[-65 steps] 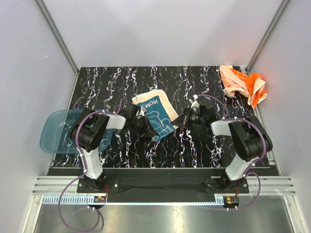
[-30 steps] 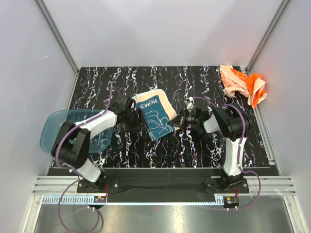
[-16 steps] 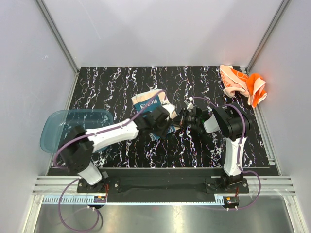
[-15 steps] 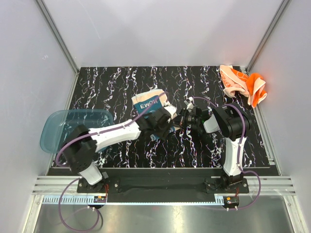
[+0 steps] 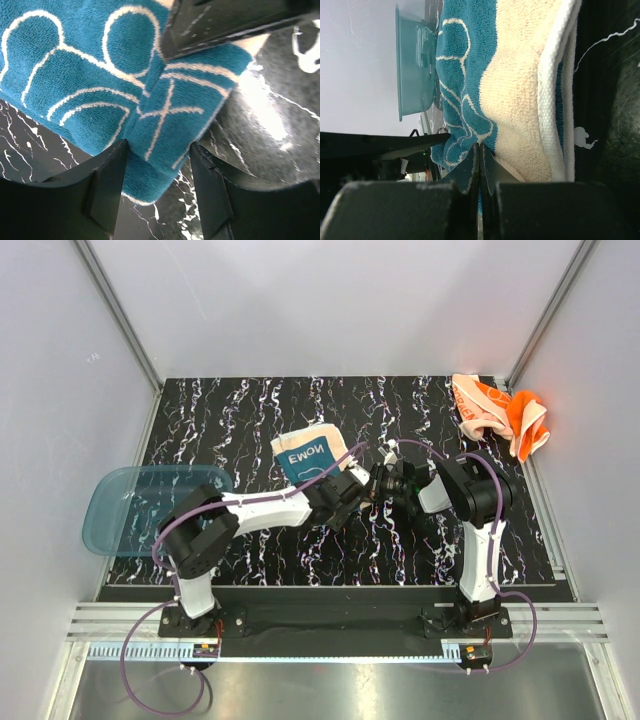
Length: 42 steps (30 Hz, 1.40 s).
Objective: Roll the towels
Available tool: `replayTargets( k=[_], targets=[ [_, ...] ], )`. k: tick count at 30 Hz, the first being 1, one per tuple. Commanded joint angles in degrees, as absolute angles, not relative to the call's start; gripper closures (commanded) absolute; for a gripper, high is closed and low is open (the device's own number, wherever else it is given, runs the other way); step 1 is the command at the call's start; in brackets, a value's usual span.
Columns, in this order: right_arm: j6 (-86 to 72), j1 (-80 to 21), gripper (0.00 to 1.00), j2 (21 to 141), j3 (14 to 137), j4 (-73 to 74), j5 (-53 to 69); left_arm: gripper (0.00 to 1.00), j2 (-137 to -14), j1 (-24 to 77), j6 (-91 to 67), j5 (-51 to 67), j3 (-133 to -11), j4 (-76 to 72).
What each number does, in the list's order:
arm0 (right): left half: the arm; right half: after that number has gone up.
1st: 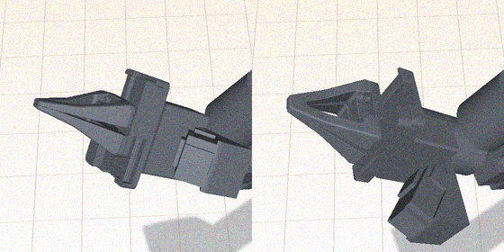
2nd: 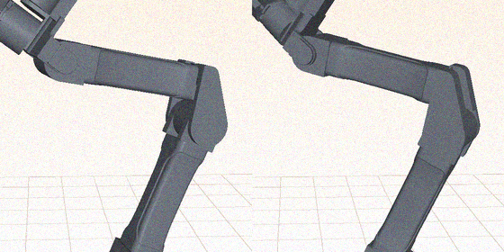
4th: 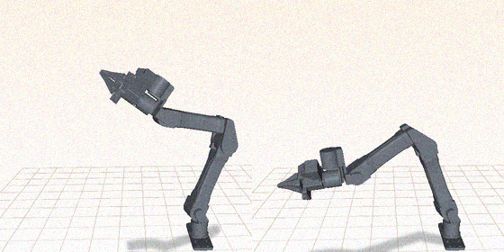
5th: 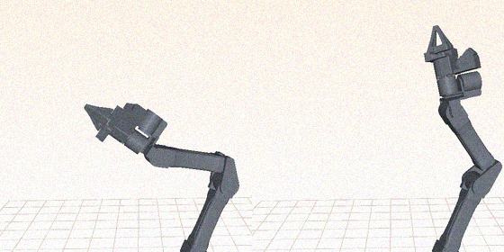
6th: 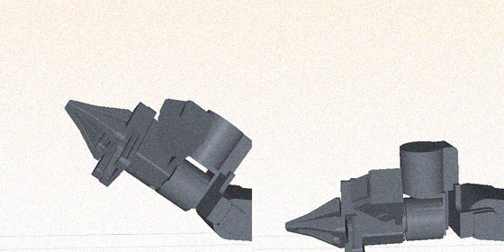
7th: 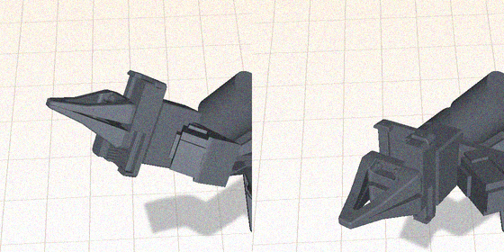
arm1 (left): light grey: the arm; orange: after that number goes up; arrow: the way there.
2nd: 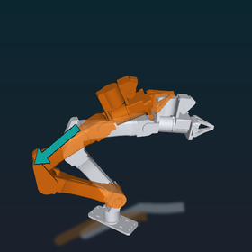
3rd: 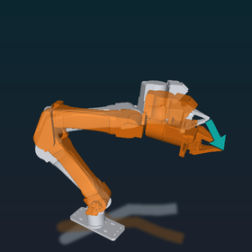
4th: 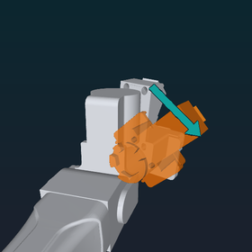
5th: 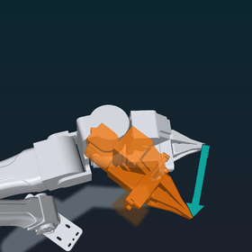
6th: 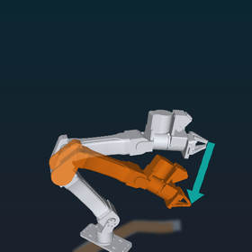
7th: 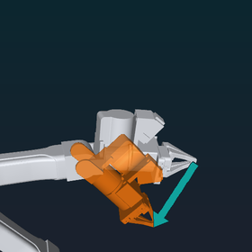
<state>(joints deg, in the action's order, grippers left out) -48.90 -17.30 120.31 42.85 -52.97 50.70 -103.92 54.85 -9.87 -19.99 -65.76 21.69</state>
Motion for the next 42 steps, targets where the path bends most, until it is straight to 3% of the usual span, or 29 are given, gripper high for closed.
replayTargets(
  k=[1, 11, 16, 22, 35, 42],
  targets=[
    [-46.84, -16.96, 1.00, 123.05, 42.98, -51.50, 48.69, 0.43, -105.46, 53.88, -9.40, -23.56, -66.97, 19.77],
    [-48.95, -15.82, 1.00, 124.72, 43.07, -54.31, 50.18, 0.47, -102.92, 54.93, -14.50, -23.02, -59.78, 20.83],
    [-49.48, -15.73, 1.00, 125.42, 43.33, -55.02, 50.45, 0.43, -98.71, 57.74, -15.82, -31.88, -59.76, 23.37],
    [-49.83, -15.65, 1.00, 125.95, 43.42, -55.46, 50.80, 0.41, -93.44, 58.88, -12.50, -41.75, -68.90, 29.53],
    [-50.62, -15.47, 1.00, 127.18, 43.86, -56.34, 51.33, 0.51, -95.62, 61.96, -3.60, -15.23, -69.61, 23.56],
    [-51.33, -15.38, 1.00, 127.88, 43.95, -57.13, 51.68, 0.55, -100.45, 61.27, -3.95, -14.94, -72.07, 23.90]
  ],
)
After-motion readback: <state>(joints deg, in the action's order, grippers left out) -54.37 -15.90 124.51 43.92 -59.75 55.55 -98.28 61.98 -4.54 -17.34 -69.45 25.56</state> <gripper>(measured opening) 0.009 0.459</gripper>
